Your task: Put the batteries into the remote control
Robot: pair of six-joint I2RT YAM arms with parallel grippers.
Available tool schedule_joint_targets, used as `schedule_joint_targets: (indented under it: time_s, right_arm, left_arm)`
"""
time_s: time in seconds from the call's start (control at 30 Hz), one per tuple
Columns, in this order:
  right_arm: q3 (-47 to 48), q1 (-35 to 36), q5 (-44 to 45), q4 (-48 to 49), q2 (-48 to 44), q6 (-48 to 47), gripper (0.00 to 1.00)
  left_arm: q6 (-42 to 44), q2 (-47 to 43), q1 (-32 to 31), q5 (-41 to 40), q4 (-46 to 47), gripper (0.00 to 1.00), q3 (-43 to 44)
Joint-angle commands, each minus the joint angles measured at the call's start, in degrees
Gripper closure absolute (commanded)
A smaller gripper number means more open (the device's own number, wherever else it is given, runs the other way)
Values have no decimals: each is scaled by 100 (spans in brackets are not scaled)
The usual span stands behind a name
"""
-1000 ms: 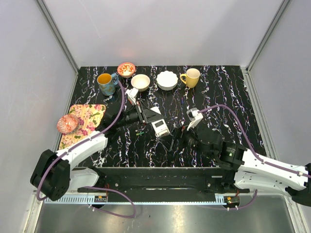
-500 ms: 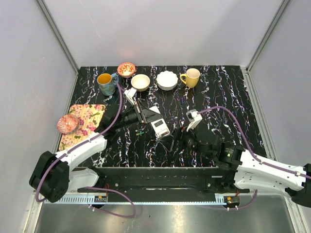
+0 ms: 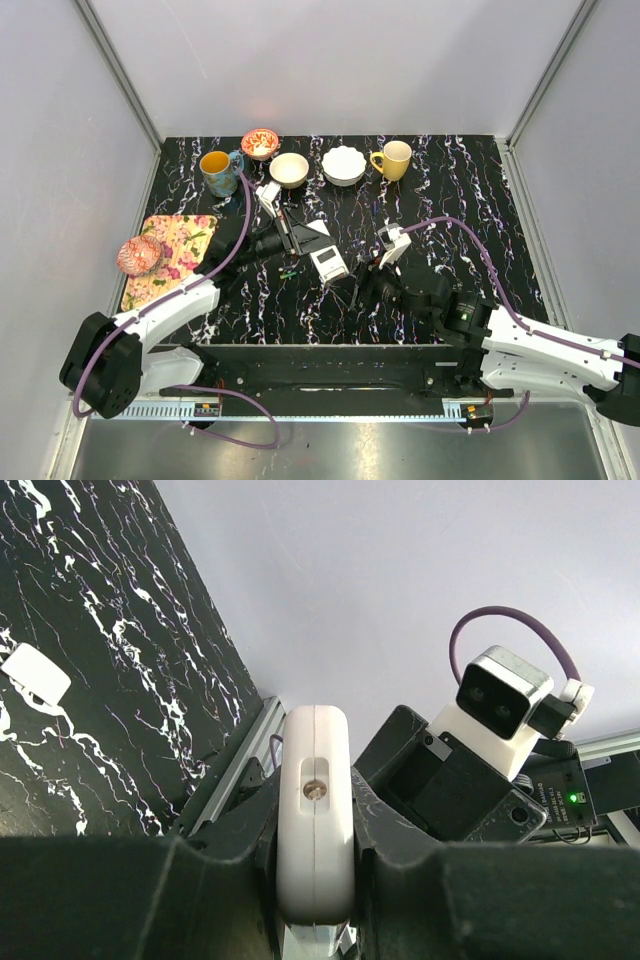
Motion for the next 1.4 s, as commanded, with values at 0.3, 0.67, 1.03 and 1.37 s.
schedule_joint_targets:
  time_s: [0.3,0.67,1.03,1.37]
  right_arm:
    - [158,-84,-130,486,-21,-68,30]
    - [105,-145,-192,504,-3,-6,37]
    - [96,-207,-306,495,146,56,47]
    - [-9,-250,-315,407,102,117,57]
  left_arm:
    - [-53,-210,19,106,534,100,-62]
    - [-79,-253,19,89,569,100,-62]
    - [-106,-306,11,98,569,100,-44]
    - [-194,-324,19,98,657,100,-9]
